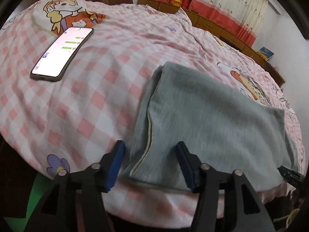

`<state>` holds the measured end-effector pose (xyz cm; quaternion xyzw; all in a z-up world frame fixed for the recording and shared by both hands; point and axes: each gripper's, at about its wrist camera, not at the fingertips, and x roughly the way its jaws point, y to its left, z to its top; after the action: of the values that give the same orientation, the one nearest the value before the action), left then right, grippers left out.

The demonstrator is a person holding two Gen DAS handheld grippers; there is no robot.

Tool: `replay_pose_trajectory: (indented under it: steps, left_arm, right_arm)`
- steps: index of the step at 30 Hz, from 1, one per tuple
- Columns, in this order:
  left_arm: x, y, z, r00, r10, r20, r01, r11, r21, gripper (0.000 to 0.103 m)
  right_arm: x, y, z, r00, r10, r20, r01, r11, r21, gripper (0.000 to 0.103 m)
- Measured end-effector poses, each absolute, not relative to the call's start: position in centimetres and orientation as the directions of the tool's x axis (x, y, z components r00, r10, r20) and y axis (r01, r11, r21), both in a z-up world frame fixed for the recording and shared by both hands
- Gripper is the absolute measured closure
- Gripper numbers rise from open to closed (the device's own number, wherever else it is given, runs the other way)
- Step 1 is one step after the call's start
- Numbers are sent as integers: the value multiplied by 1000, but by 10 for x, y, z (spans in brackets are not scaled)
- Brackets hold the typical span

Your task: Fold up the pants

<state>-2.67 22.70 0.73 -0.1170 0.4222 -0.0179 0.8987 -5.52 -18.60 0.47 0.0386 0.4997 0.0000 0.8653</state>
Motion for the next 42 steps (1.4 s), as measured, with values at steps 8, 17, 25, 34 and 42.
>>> replay_pose_trajectory:
  steps: [8,17,25,34,42]
  left_arm:
    - [-31,212,21,674,-101,-732,-25,987,-160,90]
    - [-20,213,12,653,-136,-745,-26,979,-201,79]
    - [-11,201,8,654,-155,-741,-19,975,-220,60]
    - [-28,209,27,660,-123,-741,-40,979,-198,96]
    - [-14,207,14,624,-135,-770,-42,978,-205,96]
  right_arm:
    - [-56,-187,4,503,39,-863,37,997,67,64]
    - [-57,-186,3,504,39,-863,37,997,67,64]
    - [-37,-196,32,526,127,-841,5,988,152,64]
    - [73,-167,31,513,180,-839,-52,983,178,64]
    - [114,-159,18,524,132,-841,-62,991,117,63]
